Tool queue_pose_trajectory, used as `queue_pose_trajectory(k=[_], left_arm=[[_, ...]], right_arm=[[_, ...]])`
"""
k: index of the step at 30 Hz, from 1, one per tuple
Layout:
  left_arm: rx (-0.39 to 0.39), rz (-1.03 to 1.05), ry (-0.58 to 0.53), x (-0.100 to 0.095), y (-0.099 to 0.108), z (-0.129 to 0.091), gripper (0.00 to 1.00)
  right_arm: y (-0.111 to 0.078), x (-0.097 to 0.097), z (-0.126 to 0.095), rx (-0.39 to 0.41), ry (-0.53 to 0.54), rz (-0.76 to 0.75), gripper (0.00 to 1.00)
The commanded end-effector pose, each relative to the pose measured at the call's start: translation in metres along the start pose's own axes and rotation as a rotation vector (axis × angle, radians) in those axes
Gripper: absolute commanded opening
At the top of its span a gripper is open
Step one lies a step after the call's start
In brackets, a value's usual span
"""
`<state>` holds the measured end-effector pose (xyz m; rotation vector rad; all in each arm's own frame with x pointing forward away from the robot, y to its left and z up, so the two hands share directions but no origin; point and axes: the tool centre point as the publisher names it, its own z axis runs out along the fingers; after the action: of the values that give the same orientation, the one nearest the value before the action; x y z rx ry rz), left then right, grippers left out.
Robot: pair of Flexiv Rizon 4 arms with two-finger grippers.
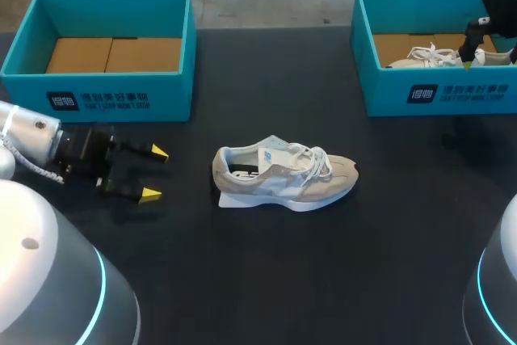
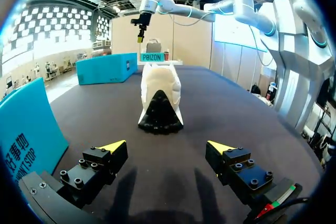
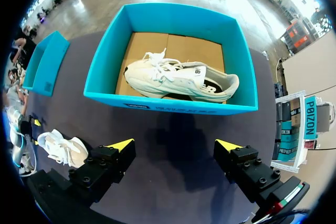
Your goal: Take the shoe out of the shoebox, open the shoe tongue, remove and reinsert the insole, then place the shoe into the shoebox
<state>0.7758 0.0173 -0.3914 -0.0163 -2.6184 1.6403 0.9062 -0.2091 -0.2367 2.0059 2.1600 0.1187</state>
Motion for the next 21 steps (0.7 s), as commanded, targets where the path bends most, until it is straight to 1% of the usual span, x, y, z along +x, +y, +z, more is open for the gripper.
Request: queue_pose_trajectory(k=[1, 13, 21], left_arm=[[0.000, 0.001, 0.000, 0.000, 0.000, 0.000, 1.00], [0.000, 0.001, 0.000, 0.000, 0.000, 0.000, 1.00], [0.022, 0.016, -0.021, 0.004, -0.009, 0.018, 1.00]], right_arm=[[0.000, 0.000, 0.000, 0.000, 0.001, 0.000, 1.00], [0.000, 0.000, 0.000, 0.000, 0.001, 0.000, 1.00], [0.000, 0.000, 0.000, 0.000, 0.001, 0.000, 1.00]])
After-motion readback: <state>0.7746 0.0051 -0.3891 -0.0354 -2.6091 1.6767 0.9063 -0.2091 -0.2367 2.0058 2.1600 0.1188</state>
